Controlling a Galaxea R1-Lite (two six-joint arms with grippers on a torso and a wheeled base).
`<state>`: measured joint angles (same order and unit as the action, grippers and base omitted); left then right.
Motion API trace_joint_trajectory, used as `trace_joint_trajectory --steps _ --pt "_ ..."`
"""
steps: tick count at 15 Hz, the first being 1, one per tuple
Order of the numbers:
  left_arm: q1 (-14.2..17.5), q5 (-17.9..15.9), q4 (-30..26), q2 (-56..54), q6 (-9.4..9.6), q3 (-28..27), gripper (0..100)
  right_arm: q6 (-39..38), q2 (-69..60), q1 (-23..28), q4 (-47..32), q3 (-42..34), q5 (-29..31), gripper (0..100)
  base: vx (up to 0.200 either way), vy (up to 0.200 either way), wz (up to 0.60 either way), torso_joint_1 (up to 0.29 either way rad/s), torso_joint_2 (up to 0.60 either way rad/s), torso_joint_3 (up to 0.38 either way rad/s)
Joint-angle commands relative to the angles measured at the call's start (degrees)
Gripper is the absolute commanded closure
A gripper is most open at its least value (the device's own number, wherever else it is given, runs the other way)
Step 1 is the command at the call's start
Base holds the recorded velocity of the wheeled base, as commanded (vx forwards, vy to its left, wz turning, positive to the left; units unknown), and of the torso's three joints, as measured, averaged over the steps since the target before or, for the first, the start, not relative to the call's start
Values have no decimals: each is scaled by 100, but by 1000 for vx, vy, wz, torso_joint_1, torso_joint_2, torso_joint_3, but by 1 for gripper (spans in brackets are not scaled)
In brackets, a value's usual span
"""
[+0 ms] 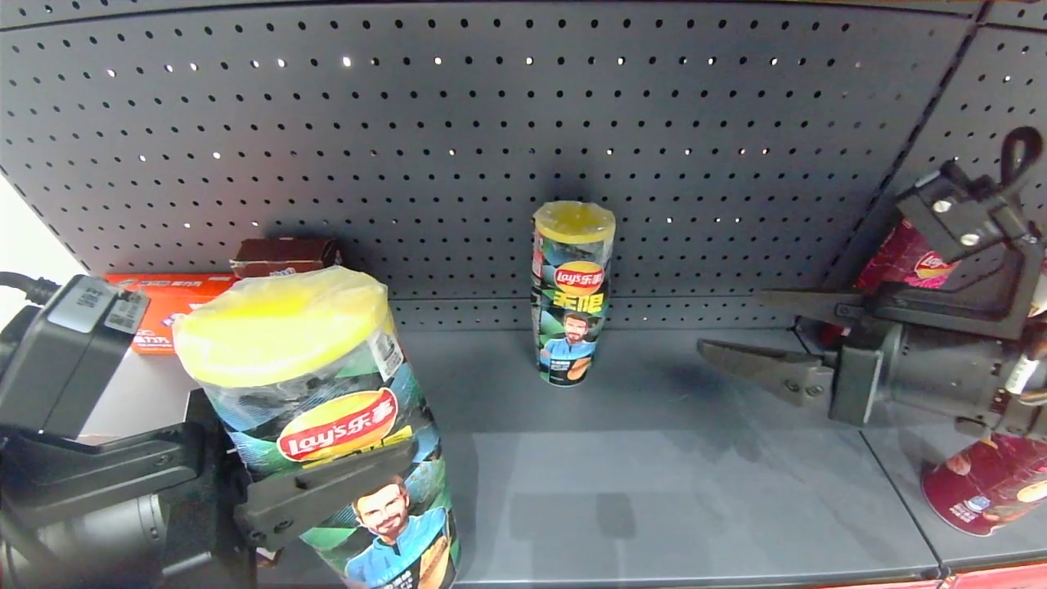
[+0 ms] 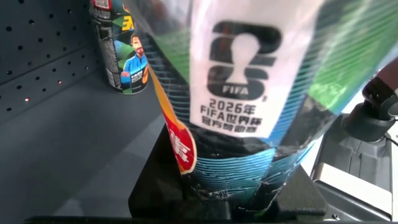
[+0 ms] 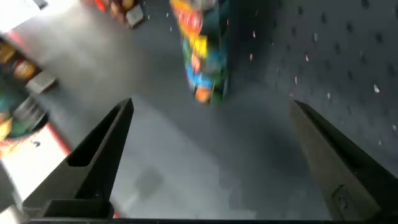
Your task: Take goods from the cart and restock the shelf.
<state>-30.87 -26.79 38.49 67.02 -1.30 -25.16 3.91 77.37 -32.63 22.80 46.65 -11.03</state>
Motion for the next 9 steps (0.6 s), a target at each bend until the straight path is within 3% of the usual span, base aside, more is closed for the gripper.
trace_joint_trajectory --steps 1,2,3,9 --pt "2 -1 10 56 -1 -6 100 13 726 38 313 213 -92 0 0 0 0 0 0 0" --pt "2 -1 10 56 -1 -6 100 13 726 38 313 213 -92 0 0 0 0 0 0 0" --pt "-7 -1 10 127 -1 -24 100 92 1227 222 656 494 -909 0 0 0 0 0 0 0" --pt "-7 -10 10 188 -1 -6 100 751 2054 776 1359 968 -3107 0 0 0 0 0 0 0"
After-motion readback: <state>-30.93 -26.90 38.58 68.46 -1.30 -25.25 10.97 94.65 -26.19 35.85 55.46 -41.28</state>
